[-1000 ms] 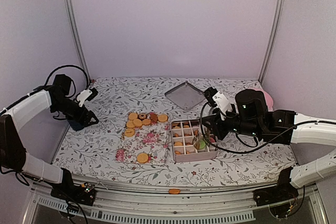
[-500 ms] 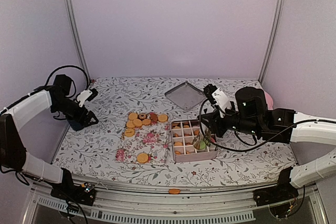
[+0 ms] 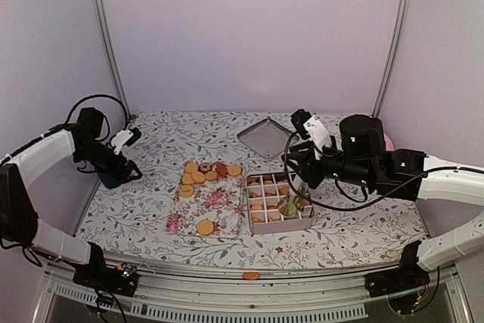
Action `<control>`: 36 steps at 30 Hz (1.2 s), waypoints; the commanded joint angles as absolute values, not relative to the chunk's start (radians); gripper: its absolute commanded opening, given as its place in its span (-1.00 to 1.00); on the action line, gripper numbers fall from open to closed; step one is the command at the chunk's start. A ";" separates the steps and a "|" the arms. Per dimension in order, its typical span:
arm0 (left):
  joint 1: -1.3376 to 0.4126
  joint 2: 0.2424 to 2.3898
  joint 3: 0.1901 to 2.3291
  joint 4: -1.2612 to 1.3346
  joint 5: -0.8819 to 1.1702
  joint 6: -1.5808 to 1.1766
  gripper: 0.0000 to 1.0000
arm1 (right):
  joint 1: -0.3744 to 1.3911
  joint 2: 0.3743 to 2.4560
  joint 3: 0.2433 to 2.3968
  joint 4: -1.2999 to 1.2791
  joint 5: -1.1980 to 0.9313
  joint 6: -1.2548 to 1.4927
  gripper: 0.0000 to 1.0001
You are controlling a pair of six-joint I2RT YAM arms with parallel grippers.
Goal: Pack the cookies
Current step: Place the fake cookies in the empty pocket of the box.
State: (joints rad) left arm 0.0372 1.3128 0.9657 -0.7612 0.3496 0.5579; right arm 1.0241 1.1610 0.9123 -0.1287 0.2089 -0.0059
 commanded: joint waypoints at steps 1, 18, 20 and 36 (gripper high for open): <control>0.031 1.315 0.966 -0.753 0.353 0.565 0.80 | 1.005 1.224 0.981 -0.104 0.191 -0.048 -0.36; 0.006 1.338 0.991 -0.761 0.405 0.557 0.78 | 0.962 1.295 1.089 -0.161 0.137 -0.089 -0.55; 0.001 1.344 0.998 -0.761 0.416 0.553 0.77 | 0.960 1.292 1.113 -0.174 0.136 -0.107 -0.56; -0.011 1.336 0.984 -0.760 0.394 0.560 0.75 | 0.959 1.231 1.035 -0.213 0.066 -0.042 -0.58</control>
State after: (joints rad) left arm -0.0021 1.3430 0.9760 -0.7624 0.3950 0.5537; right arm 0.9661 1.2865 1.0805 -0.2157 0.0971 -0.0860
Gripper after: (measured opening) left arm 0.876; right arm 0.243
